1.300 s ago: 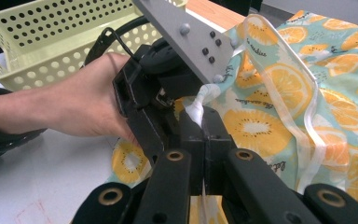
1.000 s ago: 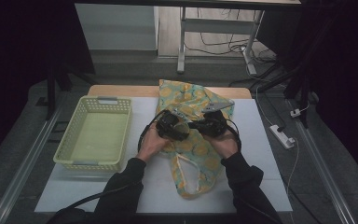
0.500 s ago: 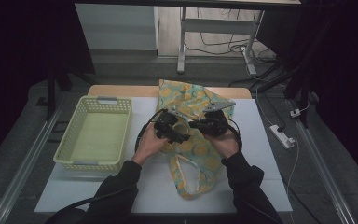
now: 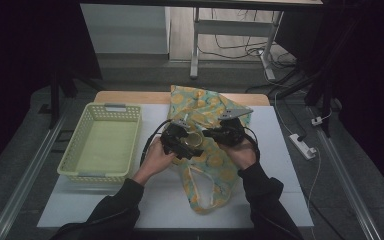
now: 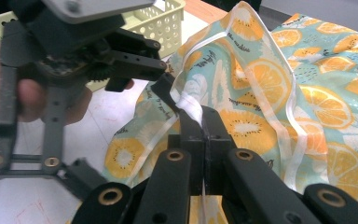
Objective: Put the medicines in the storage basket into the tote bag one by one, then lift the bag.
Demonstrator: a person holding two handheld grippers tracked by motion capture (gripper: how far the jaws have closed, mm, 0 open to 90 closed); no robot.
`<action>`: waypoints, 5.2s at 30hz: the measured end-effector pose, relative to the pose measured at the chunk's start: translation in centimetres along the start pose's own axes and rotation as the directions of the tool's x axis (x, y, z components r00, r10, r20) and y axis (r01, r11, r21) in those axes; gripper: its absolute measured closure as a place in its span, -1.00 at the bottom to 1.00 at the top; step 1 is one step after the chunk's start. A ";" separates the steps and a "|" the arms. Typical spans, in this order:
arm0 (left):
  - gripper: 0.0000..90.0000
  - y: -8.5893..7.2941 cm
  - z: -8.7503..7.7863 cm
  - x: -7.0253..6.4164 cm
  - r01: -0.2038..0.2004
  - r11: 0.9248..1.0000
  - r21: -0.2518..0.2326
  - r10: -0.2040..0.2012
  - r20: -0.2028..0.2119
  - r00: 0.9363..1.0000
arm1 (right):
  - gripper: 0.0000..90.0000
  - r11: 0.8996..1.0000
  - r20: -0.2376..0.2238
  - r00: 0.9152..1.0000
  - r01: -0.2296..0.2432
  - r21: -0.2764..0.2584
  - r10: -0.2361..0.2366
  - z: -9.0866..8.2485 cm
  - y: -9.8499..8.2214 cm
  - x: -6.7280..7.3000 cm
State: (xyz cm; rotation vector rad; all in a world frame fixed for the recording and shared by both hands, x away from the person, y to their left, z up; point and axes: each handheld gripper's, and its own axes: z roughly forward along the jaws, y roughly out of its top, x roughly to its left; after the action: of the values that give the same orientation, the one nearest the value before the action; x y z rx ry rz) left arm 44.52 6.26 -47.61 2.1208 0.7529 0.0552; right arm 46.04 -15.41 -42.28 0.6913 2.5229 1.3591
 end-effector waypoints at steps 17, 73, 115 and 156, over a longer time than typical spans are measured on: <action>-1.00 -1.6 -1.4 -1.8 -0.049 0.999 0.007 0.049 0.044 0.998 | 0.99 1.000 -0.004 1.000 0.007 0.001 -0.007 0.0 0.1 0.3; -0.58 -4.5 4.3 -1.6 -0.132 0.968 0.213 0.156 -0.102 0.982 | 0.99 1.000 0.001 1.000 0.003 0.000 -0.003 -0.1 0.0 0.1; 0.99 -1.4 -0.9 -2.3 0.030 0.989 0.145 -0.020 -0.072 0.997 | 0.99 1.000 -0.019 0.999 0.027 -0.006 -0.027 -0.9 0.6 0.4; 0.99 1.7 -8.5 -2.1 0.054 0.999 0.006 -0.053 -0.040 0.998 | 0.99 0.998 -0.068 0.997 0.043 -0.038 -0.046 -2.4 2.9 2.3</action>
State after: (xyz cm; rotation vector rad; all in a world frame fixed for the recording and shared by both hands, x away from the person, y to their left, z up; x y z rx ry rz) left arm 41.16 10.52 -40.51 2.1107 0.8339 0.0659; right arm 44.01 -14.65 -38.45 0.5873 2.5432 1.4341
